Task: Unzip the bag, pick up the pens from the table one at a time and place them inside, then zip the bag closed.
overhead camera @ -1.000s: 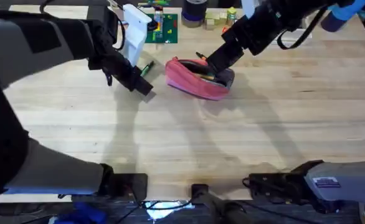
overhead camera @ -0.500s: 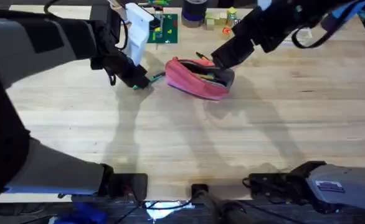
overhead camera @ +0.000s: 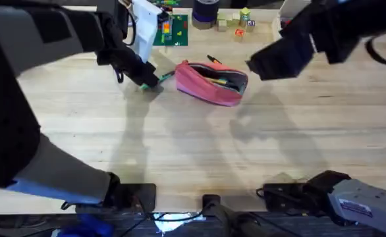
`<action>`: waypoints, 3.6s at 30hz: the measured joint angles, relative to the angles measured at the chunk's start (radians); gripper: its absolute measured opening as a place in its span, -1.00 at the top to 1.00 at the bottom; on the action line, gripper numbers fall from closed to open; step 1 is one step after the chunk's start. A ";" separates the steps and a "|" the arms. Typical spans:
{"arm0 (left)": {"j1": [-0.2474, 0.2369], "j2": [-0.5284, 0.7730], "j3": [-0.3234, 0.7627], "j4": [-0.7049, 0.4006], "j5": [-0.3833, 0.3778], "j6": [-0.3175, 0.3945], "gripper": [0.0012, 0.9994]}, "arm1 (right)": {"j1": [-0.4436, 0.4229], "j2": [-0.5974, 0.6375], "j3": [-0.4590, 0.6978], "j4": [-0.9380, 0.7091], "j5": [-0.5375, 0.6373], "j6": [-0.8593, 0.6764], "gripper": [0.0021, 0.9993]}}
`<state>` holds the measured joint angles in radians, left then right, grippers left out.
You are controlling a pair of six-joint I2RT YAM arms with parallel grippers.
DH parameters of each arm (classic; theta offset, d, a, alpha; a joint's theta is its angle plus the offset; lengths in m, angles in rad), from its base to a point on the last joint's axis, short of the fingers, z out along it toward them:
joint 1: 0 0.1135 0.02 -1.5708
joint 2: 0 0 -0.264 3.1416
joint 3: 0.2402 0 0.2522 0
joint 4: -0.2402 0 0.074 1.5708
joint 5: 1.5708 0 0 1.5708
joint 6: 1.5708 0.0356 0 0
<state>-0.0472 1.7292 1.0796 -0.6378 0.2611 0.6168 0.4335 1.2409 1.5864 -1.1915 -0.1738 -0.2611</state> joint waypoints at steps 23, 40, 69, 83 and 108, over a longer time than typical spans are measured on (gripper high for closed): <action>-0.118 -0.180 0.173 0.045 0.317 0.213 0.92 | 0.000 -0.070 0.000 -0.048 0.001 0.000 -0.99; -0.270 -0.165 0.173 0.050 0.613 0.610 0.92 | 0.000 -0.203 0.000 -0.085 0.037 -0.055 -0.99; -0.364 0.036 0.173 -0.031 0.473 0.664 0.92 | 0.000 -0.203 0.000 -0.089 0.040 -0.058 -0.99; -0.371 0.050 0.173 -0.061 0.164 0.555 0.92 | 0.000 -0.203 0.000 -0.089 0.040 -0.058 -0.99; -0.376 0.050 0.176 -0.065 0.110 0.516 -0.99 | 0.000 -0.203 0.000 -0.089 0.040 -0.061 -0.99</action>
<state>-0.4236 1.7794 1.2560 -0.7031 0.3712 1.1326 0.4335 1.0382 1.5864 -1.2804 -0.1341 -0.3218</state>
